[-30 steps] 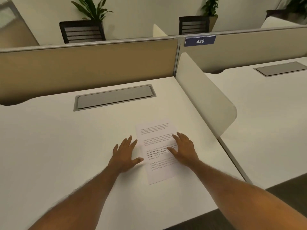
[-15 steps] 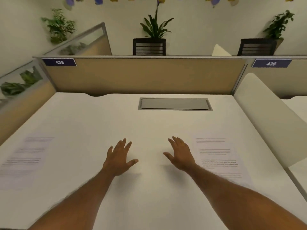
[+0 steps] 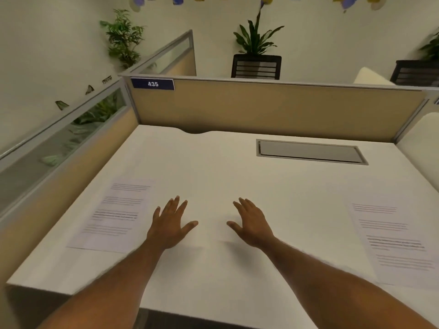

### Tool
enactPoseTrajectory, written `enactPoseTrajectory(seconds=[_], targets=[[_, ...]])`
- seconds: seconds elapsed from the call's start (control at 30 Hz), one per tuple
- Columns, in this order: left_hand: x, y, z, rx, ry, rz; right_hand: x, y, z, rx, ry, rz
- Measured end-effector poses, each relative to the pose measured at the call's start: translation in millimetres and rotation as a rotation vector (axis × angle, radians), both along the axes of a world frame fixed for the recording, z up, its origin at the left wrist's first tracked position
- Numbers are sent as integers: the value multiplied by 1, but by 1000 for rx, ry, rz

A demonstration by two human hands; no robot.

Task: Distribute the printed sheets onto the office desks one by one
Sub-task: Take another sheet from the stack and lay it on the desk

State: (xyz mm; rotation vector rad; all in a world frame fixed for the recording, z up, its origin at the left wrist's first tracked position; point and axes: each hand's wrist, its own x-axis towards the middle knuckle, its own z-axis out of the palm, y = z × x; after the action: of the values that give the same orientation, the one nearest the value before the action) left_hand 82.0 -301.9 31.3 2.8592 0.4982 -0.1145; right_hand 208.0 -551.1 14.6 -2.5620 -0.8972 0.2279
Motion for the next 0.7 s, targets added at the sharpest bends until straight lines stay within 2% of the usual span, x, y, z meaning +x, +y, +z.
enactPoseTrajectory(seconds=[0.5, 0.7], targets=[[-57, 110, 1, -30, 53, 276, -5, 153, -3, -75, -16, 306], [-55, 162, -1, -59, 38, 286, -14, 203, -7, -158, -62, 419]])
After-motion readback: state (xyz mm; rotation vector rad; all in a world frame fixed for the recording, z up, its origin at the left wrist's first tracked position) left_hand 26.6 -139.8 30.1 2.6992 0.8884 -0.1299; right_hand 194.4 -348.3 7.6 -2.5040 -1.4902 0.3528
